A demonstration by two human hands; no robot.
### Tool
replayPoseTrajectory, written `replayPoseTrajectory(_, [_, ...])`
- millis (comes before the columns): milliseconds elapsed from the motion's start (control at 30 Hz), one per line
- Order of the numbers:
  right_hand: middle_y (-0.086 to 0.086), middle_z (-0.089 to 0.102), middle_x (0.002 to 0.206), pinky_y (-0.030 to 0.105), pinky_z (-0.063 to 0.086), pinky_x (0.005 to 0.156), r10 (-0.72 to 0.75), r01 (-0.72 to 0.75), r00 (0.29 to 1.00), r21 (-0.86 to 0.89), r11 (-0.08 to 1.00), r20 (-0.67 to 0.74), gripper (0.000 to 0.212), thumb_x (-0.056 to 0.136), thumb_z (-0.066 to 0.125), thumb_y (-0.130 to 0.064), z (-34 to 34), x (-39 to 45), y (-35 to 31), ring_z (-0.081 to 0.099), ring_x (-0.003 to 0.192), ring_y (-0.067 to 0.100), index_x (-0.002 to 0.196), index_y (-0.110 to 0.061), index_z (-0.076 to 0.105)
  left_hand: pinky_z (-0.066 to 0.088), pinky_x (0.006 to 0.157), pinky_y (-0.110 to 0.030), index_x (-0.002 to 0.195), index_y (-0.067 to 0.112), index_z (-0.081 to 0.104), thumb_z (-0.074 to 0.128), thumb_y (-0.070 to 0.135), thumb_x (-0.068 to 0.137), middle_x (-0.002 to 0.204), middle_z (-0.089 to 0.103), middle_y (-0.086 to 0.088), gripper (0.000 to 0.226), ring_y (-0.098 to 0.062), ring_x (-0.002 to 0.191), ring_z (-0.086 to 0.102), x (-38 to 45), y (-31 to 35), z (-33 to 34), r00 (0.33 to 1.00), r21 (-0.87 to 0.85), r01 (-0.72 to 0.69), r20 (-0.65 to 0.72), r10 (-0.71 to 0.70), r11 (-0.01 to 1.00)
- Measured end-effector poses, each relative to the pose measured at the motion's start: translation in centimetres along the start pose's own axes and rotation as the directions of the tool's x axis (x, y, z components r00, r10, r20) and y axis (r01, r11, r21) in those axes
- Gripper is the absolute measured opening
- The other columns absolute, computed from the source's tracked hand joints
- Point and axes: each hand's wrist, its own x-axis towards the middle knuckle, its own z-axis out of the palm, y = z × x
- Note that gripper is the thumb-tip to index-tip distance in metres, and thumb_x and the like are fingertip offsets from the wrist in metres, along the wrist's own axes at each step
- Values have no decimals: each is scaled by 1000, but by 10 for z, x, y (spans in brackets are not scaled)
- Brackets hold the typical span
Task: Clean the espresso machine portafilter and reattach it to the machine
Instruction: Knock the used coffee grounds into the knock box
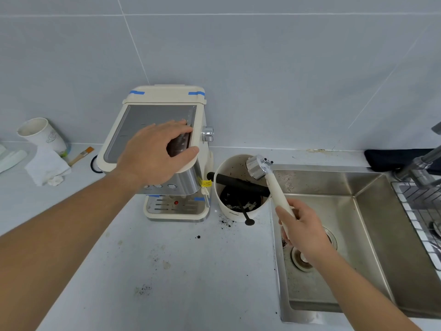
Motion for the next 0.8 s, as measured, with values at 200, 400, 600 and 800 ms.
replayPoseTrajectory(200, [9,54,69,24,36,38,121,-183,976,382,906,182,19,91,65,-15,-11,-6,-10,46,46,18,108,-9,58,28,115,-48,135,38,48,43,68,83,147,47,11,60,-19,134,45,-1,0,1,1000,19,10,-1,-10,1000])
replayPoseTrajectory(400, [8,58,70,26,43,41,161,-307,937,510,803,311,14,90,63,-6,-25,-10,-14,50,49,17,102,-9,57,23,118,-45,140,35,45,35,69,82,152,41,7,67,-18,141,37,-4,7,0,999,24,9,31,-10,1000])
replayPoseTrajectory(600, [8,58,75,24,45,42,143,-332,923,555,763,356,13,93,56,-8,-44,-15,-11,53,51,16,104,-4,61,39,109,-43,138,30,48,53,49,90,149,46,6,52,-21,134,46,-12,31,-1,996,-26,82,22,-81,996])
replayPoseTrajectory(800, [11,59,77,25,45,43,18,-264,893,493,829,449,19,95,50,-6,-66,-25,3,54,56,18,109,4,58,37,79,2,113,27,69,66,34,87,106,68,20,28,4,91,62,-65,115,22,983,-322,103,-110,-146,941])
